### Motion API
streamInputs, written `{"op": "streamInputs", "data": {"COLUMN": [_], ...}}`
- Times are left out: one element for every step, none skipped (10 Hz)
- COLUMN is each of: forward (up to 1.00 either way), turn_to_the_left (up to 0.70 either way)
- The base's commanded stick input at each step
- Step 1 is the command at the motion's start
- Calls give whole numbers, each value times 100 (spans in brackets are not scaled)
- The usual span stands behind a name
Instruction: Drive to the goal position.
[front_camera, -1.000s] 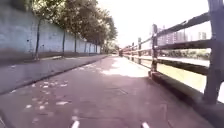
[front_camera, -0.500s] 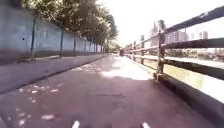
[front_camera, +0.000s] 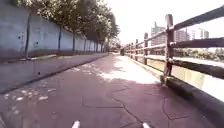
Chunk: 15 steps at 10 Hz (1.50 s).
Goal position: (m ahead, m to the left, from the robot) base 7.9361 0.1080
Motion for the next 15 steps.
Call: {"op": "streamInputs", "data": {"forward": [70, 70, 70, 70, 70, 70, 70, 70, 70, 70, 70, 70, 70, 70, 70], "turn_to_the_left": [0, 0, 0, 0, 0, 0, 0, 0, 0, 0, 0, 0, 0, 0, 0]}}
